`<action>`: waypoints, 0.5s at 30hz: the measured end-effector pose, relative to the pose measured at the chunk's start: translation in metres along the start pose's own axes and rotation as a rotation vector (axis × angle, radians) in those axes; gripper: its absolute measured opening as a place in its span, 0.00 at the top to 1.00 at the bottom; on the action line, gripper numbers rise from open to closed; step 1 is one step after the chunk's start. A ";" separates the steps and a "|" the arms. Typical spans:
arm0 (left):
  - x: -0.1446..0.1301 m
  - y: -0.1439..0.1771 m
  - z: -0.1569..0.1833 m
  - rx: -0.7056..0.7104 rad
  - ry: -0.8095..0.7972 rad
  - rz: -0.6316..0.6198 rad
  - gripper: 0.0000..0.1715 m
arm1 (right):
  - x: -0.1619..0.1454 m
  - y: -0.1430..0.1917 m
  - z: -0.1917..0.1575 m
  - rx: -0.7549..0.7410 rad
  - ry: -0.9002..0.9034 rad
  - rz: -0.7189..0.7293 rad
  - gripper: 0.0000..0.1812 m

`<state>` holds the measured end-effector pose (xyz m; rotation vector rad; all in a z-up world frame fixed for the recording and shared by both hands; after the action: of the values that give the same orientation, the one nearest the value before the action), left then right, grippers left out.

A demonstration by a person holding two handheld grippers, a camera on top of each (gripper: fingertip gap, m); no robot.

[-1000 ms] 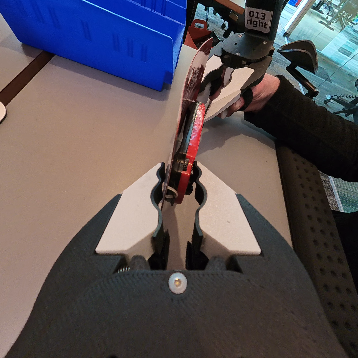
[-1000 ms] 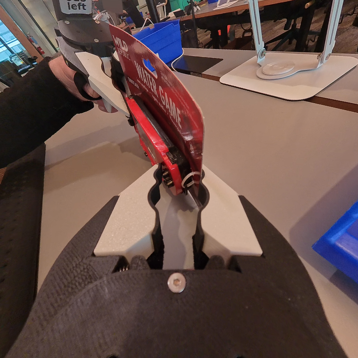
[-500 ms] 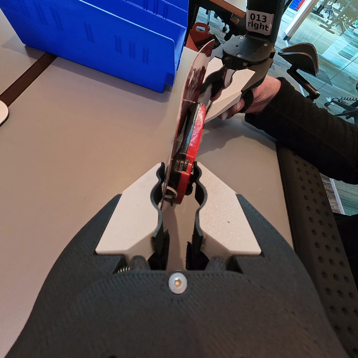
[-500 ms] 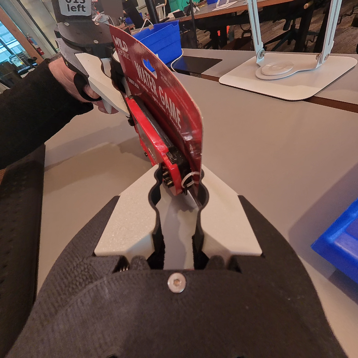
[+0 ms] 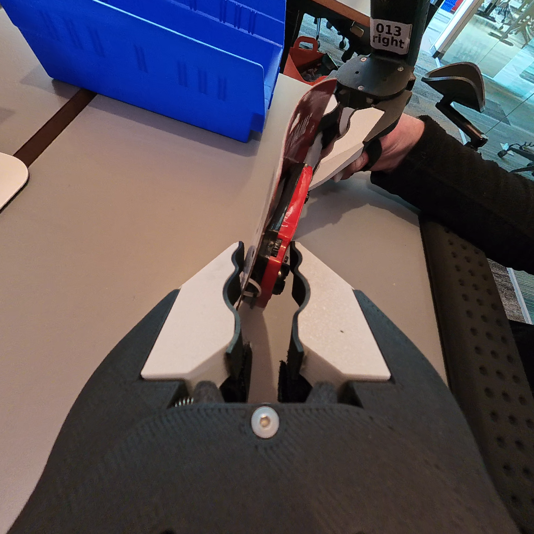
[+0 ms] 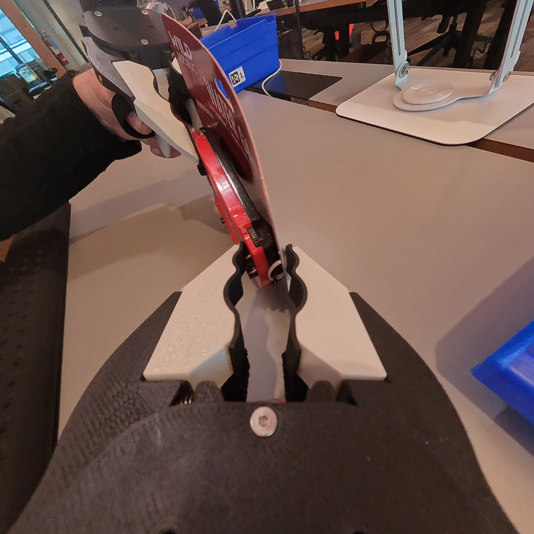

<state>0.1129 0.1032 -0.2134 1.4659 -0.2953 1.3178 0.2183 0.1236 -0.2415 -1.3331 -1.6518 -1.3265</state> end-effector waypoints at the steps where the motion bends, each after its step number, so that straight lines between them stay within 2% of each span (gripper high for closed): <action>1: 0.000 0.000 0.000 0.000 0.000 0.000 0.83 | 0.000 0.000 0.000 -0.004 0.004 0.000 0.87; 7: 0.003 0.000 0.000 0.005 -0.006 0.005 0.83 | 0.005 0.002 0.002 -0.009 -0.014 0.031 0.85; 10: 0.004 -0.002 0.001 -0.021 0.044 -0.003 0.84 | 0.007 0.005 0.002 0.003 -0.053 0.050 0.83; 15: -0.007 -0.009 0.002 -0.054 0.064 -0.013 0.84 | 0.006 0.007 0.002 -0.009 -0.057 0.037 0.82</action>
<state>0.1188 0.1017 -0.2231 1.3757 -0.2770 1.3331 0.2234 0.1274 -0.2342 -1.4119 -1.6529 -1.2867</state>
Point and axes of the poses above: each gripper's, where its closed fingertips meet, y back along the fingers, x out of its top, z = x × y across the jaws, the point moved 1 cm from there along y, back along the fingers, and after that the axes turned 4 degrees about x, right-handed, at the moved point
